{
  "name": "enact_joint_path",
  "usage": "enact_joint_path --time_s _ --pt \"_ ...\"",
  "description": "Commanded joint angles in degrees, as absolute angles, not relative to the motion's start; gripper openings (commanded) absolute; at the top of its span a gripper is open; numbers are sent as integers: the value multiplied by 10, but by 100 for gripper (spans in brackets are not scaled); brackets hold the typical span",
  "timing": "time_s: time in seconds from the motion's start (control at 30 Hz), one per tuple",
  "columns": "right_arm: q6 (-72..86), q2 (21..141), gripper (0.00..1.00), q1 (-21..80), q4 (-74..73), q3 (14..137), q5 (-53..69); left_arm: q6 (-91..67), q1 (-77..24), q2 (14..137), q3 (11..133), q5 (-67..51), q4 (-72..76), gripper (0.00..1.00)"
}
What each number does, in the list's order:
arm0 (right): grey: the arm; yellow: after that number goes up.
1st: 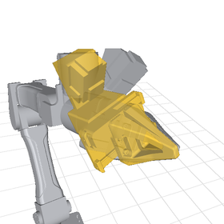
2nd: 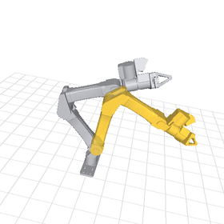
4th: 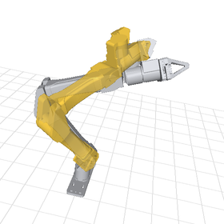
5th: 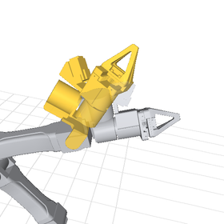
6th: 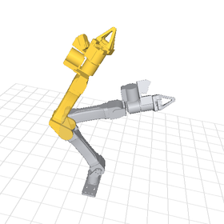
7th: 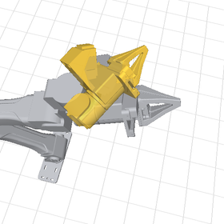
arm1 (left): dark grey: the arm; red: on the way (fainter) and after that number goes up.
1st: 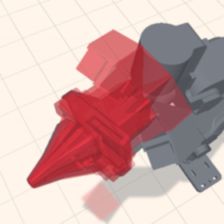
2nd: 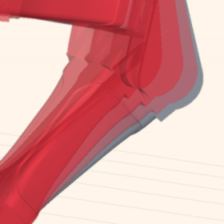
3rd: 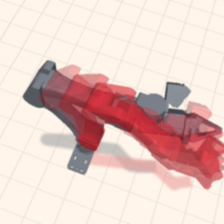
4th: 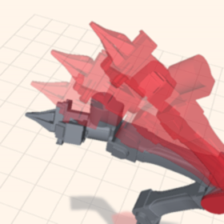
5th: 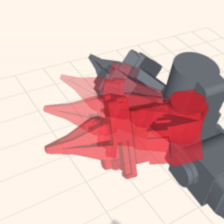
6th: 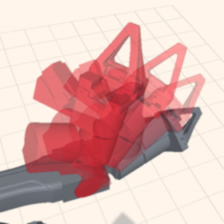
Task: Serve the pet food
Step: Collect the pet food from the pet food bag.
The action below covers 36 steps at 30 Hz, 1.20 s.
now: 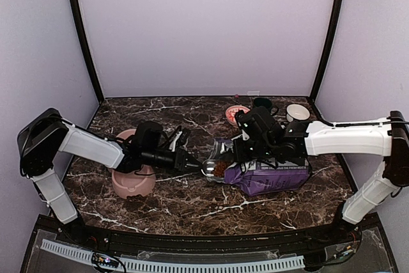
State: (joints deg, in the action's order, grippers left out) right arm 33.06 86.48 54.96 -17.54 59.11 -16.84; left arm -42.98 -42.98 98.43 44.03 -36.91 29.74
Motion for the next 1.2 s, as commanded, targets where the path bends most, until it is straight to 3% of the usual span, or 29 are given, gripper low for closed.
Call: enact_joint_path --time_s 0.0,0.47,1.17 --pt "340 838 0 527 -207 585 -243 -440 -422 957 414 -384 279 0" --pt "358 840 0 528 -207 591 -226 -494 -418 918 396 -379 285 0" --pt "362 806 0 519 -205 563 -228 -587 -402 905 390 -462 365 0"
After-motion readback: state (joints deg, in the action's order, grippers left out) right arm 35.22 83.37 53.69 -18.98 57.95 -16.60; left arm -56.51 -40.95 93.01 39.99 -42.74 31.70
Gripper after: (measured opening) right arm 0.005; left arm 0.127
